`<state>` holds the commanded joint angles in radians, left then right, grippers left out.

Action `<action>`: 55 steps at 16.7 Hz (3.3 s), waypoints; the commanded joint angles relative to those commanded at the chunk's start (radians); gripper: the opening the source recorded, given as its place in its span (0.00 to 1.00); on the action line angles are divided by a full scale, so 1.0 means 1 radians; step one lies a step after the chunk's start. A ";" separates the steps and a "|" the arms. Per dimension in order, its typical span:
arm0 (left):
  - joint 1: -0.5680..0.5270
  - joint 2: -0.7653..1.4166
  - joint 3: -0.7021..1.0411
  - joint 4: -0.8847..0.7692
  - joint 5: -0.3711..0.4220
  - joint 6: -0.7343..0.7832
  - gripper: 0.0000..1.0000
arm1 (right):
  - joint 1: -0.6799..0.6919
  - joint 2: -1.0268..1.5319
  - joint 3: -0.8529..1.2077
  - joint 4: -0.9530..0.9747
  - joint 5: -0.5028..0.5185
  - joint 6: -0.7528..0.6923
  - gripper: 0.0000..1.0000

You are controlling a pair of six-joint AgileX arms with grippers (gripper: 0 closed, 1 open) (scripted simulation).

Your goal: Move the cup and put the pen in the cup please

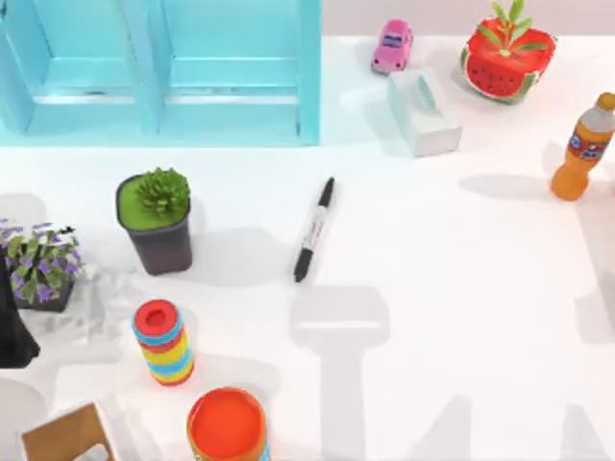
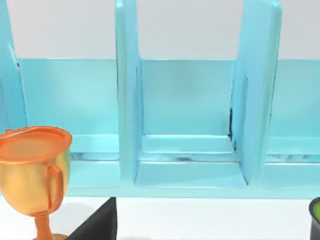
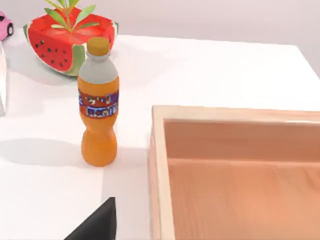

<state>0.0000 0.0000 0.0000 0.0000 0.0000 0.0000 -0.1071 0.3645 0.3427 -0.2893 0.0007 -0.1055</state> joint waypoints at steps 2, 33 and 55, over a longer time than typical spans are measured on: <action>0.000 0.000 0.000 0.000 0.000 0.000 1.00 | -0.047 0.178 0.155 -0.126 0.000 -0.046 1.00; 0.000 0.000 0.000 0.000 0.000 0.000 1.00 | -0.381 1.579 1.043 -0.720 0.002 -0.372 1.00; 0.000 0.000 0.000 0.000 0.000 0.000 1.00 | -0.382 1.597 0.990 -0.660 0.002 -0.373 0.00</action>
<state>0.0000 0.0000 0.0000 0.0000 0.0000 0.0000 -0.4894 1.9611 1.3325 -0.9492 0.0025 -0.4782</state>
